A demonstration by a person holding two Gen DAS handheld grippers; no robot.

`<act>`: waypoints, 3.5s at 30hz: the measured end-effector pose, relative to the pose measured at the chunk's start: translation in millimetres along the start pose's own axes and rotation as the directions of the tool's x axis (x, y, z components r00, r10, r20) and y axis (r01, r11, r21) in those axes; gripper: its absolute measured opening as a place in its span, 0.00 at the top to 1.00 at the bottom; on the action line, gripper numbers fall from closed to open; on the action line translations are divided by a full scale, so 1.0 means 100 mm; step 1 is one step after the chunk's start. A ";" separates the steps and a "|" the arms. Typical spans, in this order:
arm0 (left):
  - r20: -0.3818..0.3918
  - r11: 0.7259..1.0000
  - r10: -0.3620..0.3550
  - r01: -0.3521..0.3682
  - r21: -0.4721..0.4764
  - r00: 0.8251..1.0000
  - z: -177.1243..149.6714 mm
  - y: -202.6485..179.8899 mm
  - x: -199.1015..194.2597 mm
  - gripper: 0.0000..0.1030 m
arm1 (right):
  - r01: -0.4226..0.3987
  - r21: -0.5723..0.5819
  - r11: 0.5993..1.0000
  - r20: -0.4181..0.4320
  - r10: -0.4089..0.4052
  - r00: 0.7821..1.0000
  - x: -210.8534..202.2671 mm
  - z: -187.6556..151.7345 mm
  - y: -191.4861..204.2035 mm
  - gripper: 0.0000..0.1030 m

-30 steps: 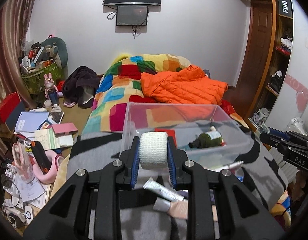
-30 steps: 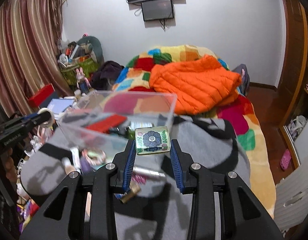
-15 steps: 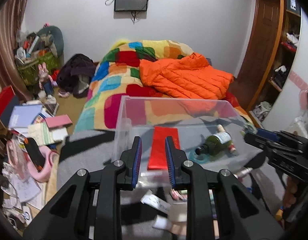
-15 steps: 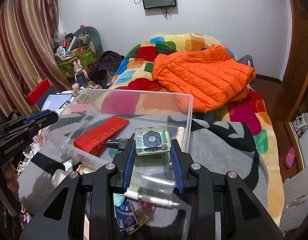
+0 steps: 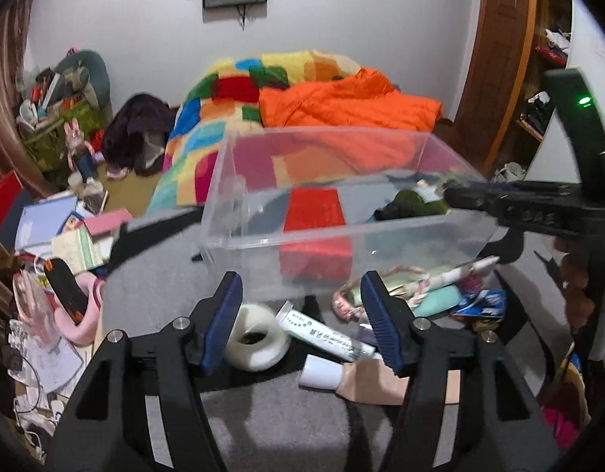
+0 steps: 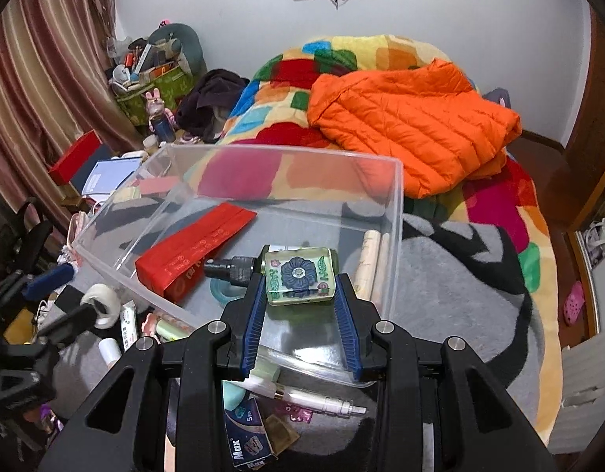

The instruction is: Organize objects

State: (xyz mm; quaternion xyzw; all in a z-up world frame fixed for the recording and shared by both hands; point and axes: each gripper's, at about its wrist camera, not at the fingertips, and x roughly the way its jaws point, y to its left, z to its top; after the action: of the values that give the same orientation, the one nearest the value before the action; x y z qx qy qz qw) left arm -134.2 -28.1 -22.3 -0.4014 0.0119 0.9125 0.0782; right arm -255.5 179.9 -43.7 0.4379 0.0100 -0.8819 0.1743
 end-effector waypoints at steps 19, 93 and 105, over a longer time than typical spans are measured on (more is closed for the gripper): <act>-0.014 0.992 0.019 -0.021 -0.128 1.000 -0.24 0.58 -0.13 0.32 | -0.020 -0.020 1.000 0.026 0.020 0.999 -0.19 -0.07 0.06 0.68; -0.084 0.983 -0.167 0.159 -0.092 0.982 -0.69 -0.05 -0.20 0.69 | 0.082 -0.015 0.997 -0.008 -0.082 0.997 -0.46 -1.28 -0.01 0.78; -0.085 0.987 -0.098 0.086 -0.135 0.992 -0.97 0.06 -0.52 0.50 | 0.093 0.081 0.992 -0.004 -0.093 0.996 -0.59 -1.40 -0.31 0.79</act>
State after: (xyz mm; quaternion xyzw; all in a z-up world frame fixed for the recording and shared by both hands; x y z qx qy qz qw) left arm -29.1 -49.0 -50.2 -0.4473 -0.0629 0.8873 0.0929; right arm -124.6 250.7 -88.5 0.4436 -0.0056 -0.8888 0.1152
